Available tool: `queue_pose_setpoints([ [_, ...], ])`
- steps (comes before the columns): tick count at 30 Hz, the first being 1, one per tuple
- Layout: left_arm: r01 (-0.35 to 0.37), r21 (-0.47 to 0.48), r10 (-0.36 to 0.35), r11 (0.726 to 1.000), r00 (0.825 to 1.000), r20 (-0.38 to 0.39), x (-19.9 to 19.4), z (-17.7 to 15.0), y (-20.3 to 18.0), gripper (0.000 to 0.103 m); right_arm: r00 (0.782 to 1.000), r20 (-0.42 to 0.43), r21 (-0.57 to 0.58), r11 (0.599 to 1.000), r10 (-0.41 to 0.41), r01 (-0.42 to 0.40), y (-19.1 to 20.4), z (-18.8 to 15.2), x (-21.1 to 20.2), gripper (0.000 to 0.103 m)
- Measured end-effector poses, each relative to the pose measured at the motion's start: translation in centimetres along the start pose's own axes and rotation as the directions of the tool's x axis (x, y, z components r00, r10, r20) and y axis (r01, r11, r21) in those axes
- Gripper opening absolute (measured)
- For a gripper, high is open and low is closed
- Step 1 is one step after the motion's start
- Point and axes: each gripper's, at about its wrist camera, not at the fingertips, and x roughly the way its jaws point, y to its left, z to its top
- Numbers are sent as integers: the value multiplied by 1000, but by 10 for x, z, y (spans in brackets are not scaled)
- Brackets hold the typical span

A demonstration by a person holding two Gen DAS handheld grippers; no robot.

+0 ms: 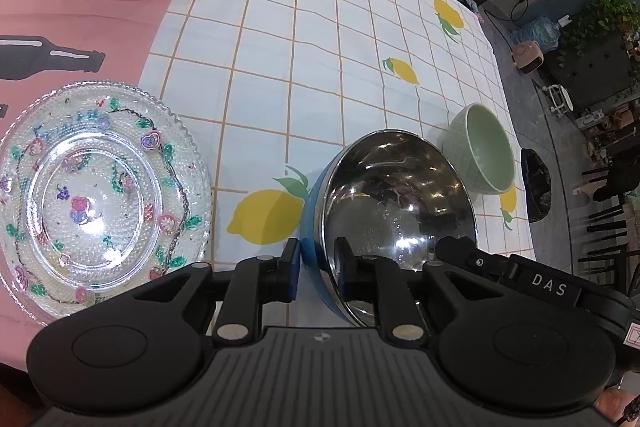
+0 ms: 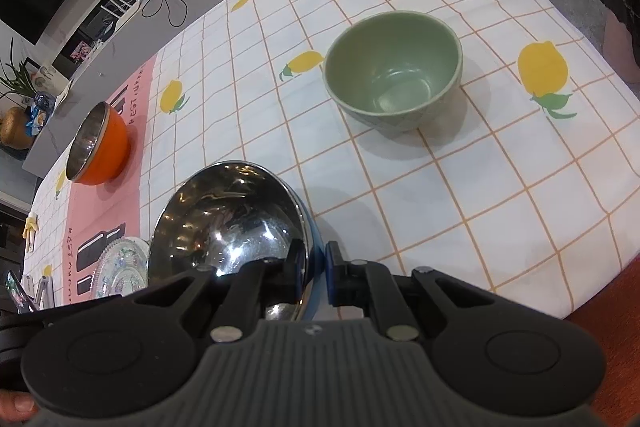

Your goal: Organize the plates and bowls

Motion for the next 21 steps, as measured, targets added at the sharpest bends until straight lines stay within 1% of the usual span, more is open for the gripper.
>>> queue_pose_setpoints([
  [2, -14, 17, 13, 1000, 1000, 17, -2, 0, -2, 26, 1000, 6, 2, 1000, 3, -3, 0, 0, -1, 13],
  [3, -24, 31, 23, 999, 999, 33, -4, 0, -4, 34, 1000, 12, -1, 1000, -1, 1, 0, 0, -2, 17],
  [4, -30, 43, 28, 999, 999, 45, -7, 1, -5, 43, 1000, 16, -5, 1000, -11, 11, 1, 0, -3, 24],
  [5, -33, 53, 31, 998, 998, 54, -9, 1, -6, 46, 1000, 22, -11, 1000, -16, 16, 1, 0, -4, 36],
  [6, -35, 61, 31, 998, 998, 62, -11, 1, -7, 53, 999, 27, -18, 1000, -18, 18, 2, 1, -5, 37],
  [7, -36, 70, 31, 997, 997, 68, -13, 1, -8, 56, 999, 30, -23, 1000, -17, 18, 3, 1, -7, 37],
  [10, -57, 100, 49, 993, 995, 86, -20, 0, -11, 60, 999, 41, -38, 999, -20, 22, 7, 2, -11, 39],
  [12, -69, 123, 56, 990, 992, 109, -26, -1, -13, 60, 998, 59, -56, 998, -34, 37, 10, 1, -15, 42],
  [14, -74, 148, 53, 986, 989, 140, -34, -2, -15, 60, 995, 85, -75, 996, -46, 52, 14, 1, -21, 42],
  [16, -85, 184, 51, 979, 982, 184, -43, -3, -19, 60, 991, 126, -98, 994, -45, 57, 18, 1, -29, 47],
  [20, -128, 243, 55, 961, 956, 288, -62, -5, -23, 60, 975, 214, -144, 985, -60, 92, 31, 2, -44, 66],
  [21, -129, 245, 50, 961, 951, 304, -66, -4, -21, 60, 970, 235, -154, 983, -62, 100, 35, 2, -47, 65],
])
